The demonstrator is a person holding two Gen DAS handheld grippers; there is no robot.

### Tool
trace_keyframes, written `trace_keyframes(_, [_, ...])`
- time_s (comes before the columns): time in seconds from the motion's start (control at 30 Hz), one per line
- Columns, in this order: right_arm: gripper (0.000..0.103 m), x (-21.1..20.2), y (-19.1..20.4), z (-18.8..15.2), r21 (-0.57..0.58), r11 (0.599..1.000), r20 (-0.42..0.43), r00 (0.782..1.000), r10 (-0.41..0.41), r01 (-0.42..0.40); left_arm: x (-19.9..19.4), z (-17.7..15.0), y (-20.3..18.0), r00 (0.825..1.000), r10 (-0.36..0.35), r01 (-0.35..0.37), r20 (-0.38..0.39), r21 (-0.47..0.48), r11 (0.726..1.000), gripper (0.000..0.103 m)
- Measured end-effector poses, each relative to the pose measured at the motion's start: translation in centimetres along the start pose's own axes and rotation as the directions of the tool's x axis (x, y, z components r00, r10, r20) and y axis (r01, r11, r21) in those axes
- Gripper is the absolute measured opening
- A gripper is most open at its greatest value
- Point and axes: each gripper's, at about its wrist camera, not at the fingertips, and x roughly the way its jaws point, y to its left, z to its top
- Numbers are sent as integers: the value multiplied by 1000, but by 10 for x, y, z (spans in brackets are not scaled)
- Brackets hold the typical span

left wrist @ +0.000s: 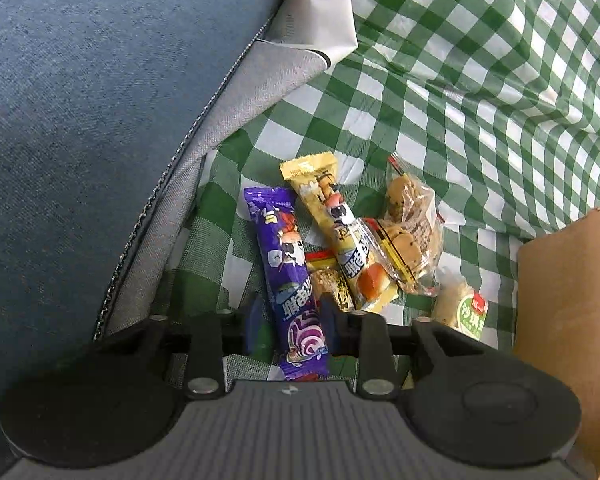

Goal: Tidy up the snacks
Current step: 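Grasp the purple candy bar with left tool while right tool grasps white cake packet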

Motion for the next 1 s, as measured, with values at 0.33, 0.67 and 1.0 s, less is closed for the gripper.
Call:
trace_keyframes(0.33, [6, -28, -6, -4, -78, 996, -4, 999, 41, -42, -30, -17, -11, 999, -32, 29, 40, 87, 996, 19])
trace_keyframes(0.67, [35, -65, -8, -23, -115, 991, 27, 997, 69, -66, -59, -48, 7, 996, -81, 83, -27, 56, 995, 19])
trace_keyframes(1.0, [65, -35, -9, -11, -53, 998, 48, 998, 43, -40, -35, -48, 6, 989, -44, 54, -138, 73, 996, 24])
